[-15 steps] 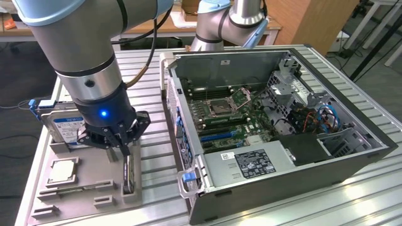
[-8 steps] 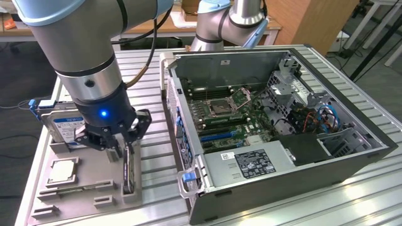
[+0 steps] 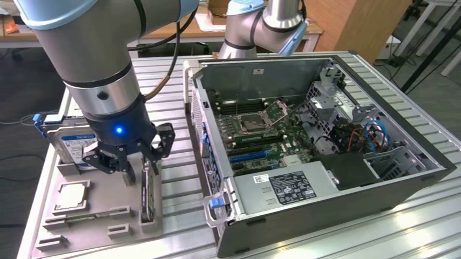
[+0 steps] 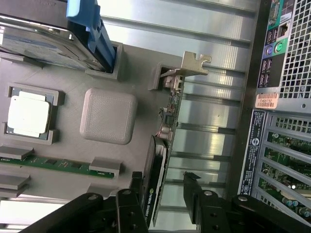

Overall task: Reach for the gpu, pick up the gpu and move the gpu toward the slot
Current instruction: 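Pick up the gpu and move the gpu toward the slot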

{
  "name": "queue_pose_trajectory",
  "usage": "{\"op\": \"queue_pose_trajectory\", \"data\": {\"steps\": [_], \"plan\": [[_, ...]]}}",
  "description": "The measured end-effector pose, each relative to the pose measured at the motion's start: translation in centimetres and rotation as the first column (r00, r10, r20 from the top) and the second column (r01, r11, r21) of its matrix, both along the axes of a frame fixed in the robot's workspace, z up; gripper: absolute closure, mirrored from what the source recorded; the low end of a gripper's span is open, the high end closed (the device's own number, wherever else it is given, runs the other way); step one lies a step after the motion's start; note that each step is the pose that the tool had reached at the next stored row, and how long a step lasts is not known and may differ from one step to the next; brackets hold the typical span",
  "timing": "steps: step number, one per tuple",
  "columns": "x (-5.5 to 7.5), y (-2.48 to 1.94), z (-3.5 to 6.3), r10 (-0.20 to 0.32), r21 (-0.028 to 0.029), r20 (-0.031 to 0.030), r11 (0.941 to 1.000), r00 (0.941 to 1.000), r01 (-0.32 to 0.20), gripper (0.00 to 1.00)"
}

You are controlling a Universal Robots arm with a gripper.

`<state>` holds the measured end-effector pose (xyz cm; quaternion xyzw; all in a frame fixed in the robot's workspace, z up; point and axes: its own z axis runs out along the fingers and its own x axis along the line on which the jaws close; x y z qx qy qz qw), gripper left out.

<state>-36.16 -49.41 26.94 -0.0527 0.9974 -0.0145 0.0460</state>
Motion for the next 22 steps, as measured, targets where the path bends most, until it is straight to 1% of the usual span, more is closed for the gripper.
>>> {"op": "queue_pose_trajectory", "data": {"steps": [2, 11, 22], "plan": [[0.0, 0.0, -0.14, 0.0, 0.001, 0.0009, 1.0, 1.0, 0.0, 0.53], [0.0, 0.0, -0.87, 0.0, 0.012, 0.0036, 0.9999, 1.0, 0.0, 0.53], [-0.1, -0.01, -1.87, 0.0, 0.0124, 0.0038, 0.9999, 1.0, 0.0, 0.53]]}}
